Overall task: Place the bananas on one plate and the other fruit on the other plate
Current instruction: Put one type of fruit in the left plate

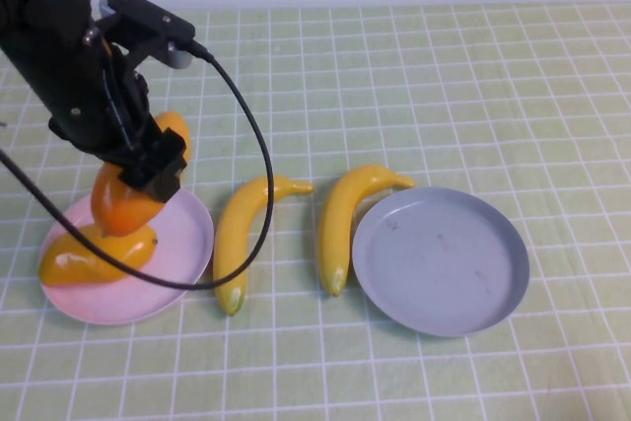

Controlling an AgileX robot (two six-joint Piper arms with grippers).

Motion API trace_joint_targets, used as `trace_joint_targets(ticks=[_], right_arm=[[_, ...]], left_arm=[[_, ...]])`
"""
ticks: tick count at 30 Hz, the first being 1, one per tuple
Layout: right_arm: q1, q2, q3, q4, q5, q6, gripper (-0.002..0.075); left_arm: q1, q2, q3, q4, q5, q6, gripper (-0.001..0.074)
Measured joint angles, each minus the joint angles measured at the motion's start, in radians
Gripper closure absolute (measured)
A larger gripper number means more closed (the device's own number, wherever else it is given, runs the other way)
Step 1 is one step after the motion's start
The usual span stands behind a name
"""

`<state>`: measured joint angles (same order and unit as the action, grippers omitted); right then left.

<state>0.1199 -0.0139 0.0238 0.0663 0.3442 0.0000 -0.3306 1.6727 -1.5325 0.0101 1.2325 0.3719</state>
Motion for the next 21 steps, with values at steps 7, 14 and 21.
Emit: trace_joint_targets(ticks=[7,14,21], right_arm=[[0.0,0.0,0.0,0.0,0.0,0.0,0.0743],[0.0,0.0,0.0,0.0,0.001,0.0,0.0743],[0.0,0.0,0.0,0.0,0.001,0.0,0.0743]], left_arm=[[-0.017,-0.062,0.163,-0.078,0.0,-0.06,0.0232],[-0.017,0.011,0.249,-0.076,-0.051,-0.115,0.0232],[-0.017,0.089,0.249,-0.024,-0.118,-0.137,0.0233]])
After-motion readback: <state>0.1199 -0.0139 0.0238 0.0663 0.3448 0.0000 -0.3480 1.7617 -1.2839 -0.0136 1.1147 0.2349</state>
